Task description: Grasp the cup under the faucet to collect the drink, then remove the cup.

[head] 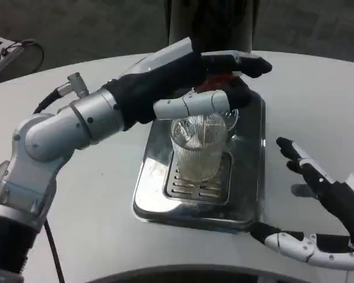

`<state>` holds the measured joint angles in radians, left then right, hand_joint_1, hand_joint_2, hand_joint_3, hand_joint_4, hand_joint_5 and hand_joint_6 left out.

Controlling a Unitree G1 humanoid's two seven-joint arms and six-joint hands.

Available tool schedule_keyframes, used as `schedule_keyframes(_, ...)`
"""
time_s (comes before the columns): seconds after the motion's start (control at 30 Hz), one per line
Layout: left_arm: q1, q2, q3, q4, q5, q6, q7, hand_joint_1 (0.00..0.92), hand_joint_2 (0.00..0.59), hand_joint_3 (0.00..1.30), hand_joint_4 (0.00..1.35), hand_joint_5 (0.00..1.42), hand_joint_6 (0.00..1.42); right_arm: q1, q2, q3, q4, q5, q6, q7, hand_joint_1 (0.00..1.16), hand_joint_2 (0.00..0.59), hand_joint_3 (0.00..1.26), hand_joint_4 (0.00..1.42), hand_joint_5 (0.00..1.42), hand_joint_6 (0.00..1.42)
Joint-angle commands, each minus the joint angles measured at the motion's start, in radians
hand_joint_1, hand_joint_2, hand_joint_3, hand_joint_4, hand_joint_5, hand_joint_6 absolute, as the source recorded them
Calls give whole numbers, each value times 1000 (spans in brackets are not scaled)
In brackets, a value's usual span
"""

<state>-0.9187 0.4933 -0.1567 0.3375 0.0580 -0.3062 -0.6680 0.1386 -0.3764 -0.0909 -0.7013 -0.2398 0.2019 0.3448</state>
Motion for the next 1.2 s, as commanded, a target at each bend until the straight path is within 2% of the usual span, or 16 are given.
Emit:
schedule_keyframes(0.03,25,15,-39,40,59,0,-22,0,26,226,171,262,277,-67,39,68,76,-43,18,-53,687,227,0,0,10,160)
schedule_keyframes(0.17,18,18,-36,52,63,-11,-17,0,14,224,162,262,275,-139,79,111,146,-68,23,-99,697,218,0,0,0,146)
schedule_keyframes(0.3,8,21,-31,65,62,-21,-15,0,10,223,161,262,275,-194,103,133,210,-72,16,-131,700,218,0,0,0,145)
schedule_keyframes(0.43,3,22,-30,76,63,-28,-13,0,7,223,161,260,269,-236,114,148,269,-78,5,-154,711,203,0,0,3,144)
schedule_keyframes(0.7,-11,29,-23,100,62,-46,-10,0,4,223,161,253,262,-306,154,162,383,-69,-56,-214,719,197,0,0,7,145)
schedule_keyframes(0.9,-22,38,-17,111,62,-56,-8,0,0,223,170,260,228,-371,181,169,472,-74,-63,-251,723,193,0,0,13,145)
schedule_keyframes(1.2,-47,43,-14,136,60,-73,-13,0,0,223,171,261,216,-431,219,210,564,-93,-101,-311,727,191,0,0,15,118)
